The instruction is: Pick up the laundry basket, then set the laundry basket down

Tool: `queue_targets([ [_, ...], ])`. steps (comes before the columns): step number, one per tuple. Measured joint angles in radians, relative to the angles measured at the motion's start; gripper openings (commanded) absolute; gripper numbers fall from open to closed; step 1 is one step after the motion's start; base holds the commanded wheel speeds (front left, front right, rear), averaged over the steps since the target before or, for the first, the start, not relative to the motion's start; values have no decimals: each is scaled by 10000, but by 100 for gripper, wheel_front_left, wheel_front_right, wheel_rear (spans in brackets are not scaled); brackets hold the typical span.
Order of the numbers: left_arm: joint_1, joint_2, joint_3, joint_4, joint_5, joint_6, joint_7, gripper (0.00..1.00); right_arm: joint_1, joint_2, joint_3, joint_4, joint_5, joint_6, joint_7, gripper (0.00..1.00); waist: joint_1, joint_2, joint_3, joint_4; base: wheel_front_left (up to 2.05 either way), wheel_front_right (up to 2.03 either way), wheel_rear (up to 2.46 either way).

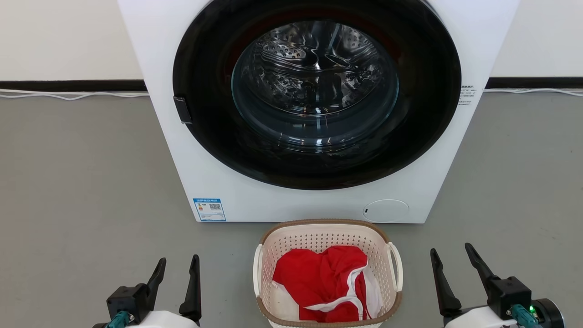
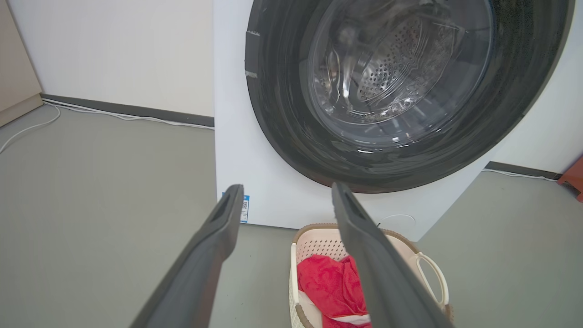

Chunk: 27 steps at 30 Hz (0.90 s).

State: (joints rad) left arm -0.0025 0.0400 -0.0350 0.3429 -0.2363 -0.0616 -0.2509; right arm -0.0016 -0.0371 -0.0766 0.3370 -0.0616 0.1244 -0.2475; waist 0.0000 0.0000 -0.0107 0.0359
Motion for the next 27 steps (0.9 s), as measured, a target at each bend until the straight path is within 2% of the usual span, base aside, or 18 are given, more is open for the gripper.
queue_targets([
  [14,-1,4,-36,117,-2,0,-2,100,0,-4,-42,65,23,0,0,100,0,0,148,29,0,0,0],
  [27,-611,4,-290,468,-48,0,-2,100,-736,-17,-150,527,2,0,21,100,0,0,1160,65,0,0,0],
])
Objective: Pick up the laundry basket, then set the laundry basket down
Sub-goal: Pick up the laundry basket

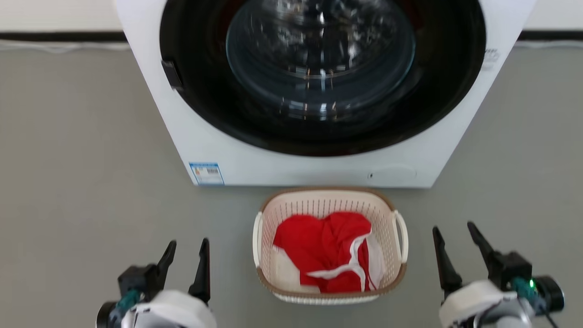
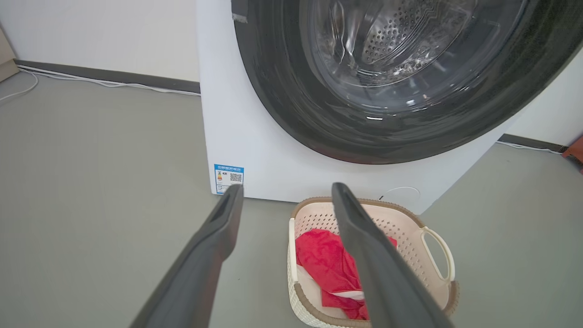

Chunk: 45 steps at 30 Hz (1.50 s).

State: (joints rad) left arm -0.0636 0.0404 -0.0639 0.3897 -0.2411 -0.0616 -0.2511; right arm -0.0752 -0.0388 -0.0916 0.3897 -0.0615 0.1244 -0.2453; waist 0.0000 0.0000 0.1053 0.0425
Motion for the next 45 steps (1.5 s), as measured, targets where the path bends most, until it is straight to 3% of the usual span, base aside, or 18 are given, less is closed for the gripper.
queue_targets([
  [10,-2945,-36,-1060,2096,-322,-46,-4,100,-2397,-94,-477,1024,-727,2,696,100,0,0,2338,63,0,0,0],
  [26,-6373,-100,-2412,4481,-1129,186,-44,100,-5056,-165,-1112,2694,-1952,2,552,100,0,0,5960,184,0,0,0],
  [31,-7039,-104,-2663,5020,-1292,447,-44,100,-5586,-178,-1093,3177,-1956,2,337,100,0,0,6704,136,0,0,0],
  [45,-8094,-125,-2819,5979,-1273,602,-44,100,-6408,-205,-813,3923,-1835,2,13,100,0,0,7748,-157,0,0,0],
])
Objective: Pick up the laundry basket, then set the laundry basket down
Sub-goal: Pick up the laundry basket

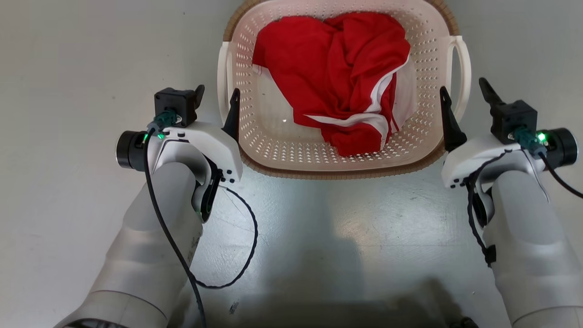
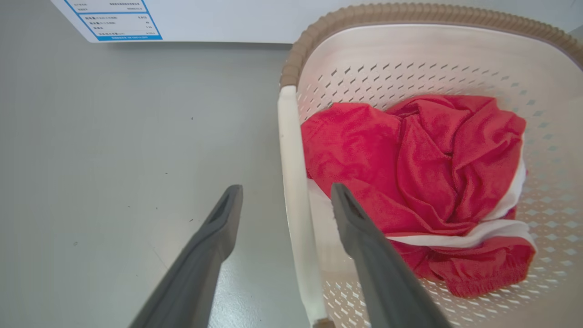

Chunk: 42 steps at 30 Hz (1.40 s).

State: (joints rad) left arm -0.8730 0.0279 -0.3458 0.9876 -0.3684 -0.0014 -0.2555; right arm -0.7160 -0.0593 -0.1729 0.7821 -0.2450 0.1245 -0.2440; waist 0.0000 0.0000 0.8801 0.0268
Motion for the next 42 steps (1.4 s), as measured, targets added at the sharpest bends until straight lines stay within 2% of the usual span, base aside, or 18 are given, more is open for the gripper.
queue_targets([
  [23,-449,0,-276,698,42,13,0,100,-510,-19,184,658,447,0,-38,100,0,0,517,-153,0,0,0],
  [30,-615,0,-324,857,42,13,0,84,-710,-19,236,765,556,0,-38,100,0,0,581,-186,0,0,0],
  [31,-615,0,-336,880,44,13,0,78,-718,-19,245,777,593,0,-38,100,0,0,586,-191,0,0,0],
  [32,-615,0,-336,880,44,13,0,62,-718,-19,245,777,593,0,-38,99,0,0,586,-191,0,0,0],
  [33,-616,2,-357,905,46,13,0,49,-721,-19,259,796,625,0,-38,83,0,0,594,-199,0,0,0],
  [34,-616,2,-372,918,56,12,0,39,-724,-21,282,813,625,0,-38,60,0,0,602,-207,0,0,0],
  [35,-619,0,-395,928,79,2,-2,33,-736,-21,318,848,631,0,-38,42,0,0,612,-217,0,0,0],
  [36,-631,-15,-410,953,86,2,-8,20,-755,-23,382,909,671,0,-38,0,0,0,620,-226,0,0,0],
  [37,-644,-38,-426,980,88,2,-12,0,-784,-23,454,982,704,0,-40,0,0,0,625,-237,0,0,0],
  [42,-783,-42,-533,1152,100,4,-17,0,-904,-2,917,1369,1087,15,-119,0,0,0,615,-255,0,0,0],
])
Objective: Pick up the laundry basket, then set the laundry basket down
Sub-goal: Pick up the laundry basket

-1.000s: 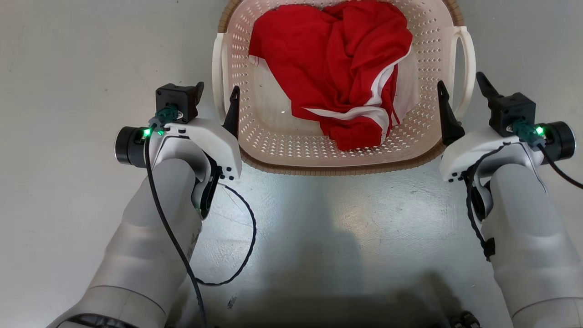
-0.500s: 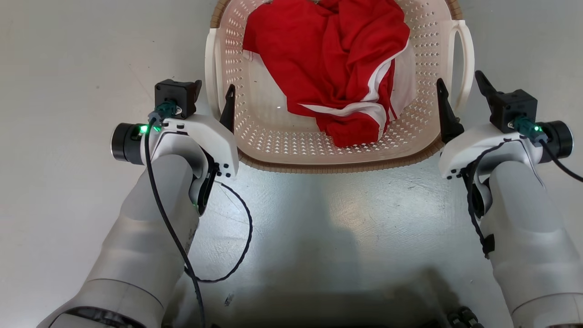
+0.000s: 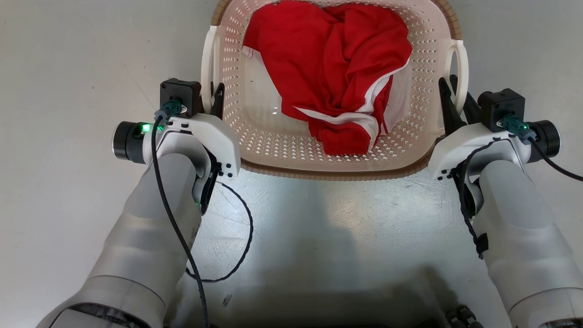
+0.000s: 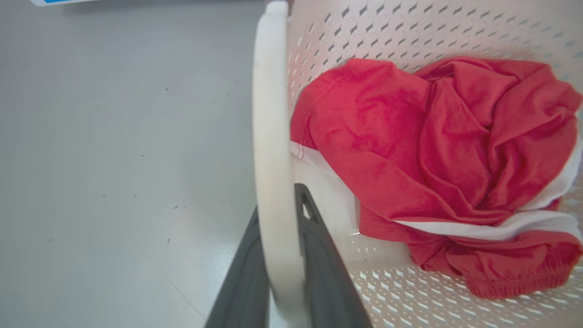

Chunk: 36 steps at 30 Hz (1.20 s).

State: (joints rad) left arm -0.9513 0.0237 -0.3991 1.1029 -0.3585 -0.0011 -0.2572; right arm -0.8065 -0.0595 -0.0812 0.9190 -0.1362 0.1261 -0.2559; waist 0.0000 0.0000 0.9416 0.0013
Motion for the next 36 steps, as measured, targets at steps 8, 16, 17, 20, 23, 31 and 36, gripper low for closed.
queue_targets([
  [8,-1,31,-347,161,-301,251,17,0,5,-65,585,324,351,-19,-4,0,0,0,-177,28,0,0,0],
  [16,193,27,-686,537,-840,330,17,0,24,-48,731,761,362,-19,6,0,0,0,-707,73,0,0,0],
  [17,252,21,-744,604,-917,330,17,0,23,-50,754,823,360,-19,12,0,0,0,-788,78,0,0,0],
  [20,402,17,-899,802,-1151,330,15,0,24,-23,830,1007,360,-19,146,0,0,0,-1049,86,0,0,0],
  [23,509,10,-1043,986,-1381,332,15,0,24,-15,899,1108,360,-15,297,0,0,0,-1336,94,0,0,0],
  [31,1052,-33,-1279,1432,-1787,330,15,0,192,12,1425,1463,625,-15,897,0,0,0,-2271,166,0,0,0],
  [36,1486,-67,-1427,1666,-1829,336,23,0,659,36,1829,1684,1014,-15,1254,0,0,0,-2999,174,0,0,0],
])
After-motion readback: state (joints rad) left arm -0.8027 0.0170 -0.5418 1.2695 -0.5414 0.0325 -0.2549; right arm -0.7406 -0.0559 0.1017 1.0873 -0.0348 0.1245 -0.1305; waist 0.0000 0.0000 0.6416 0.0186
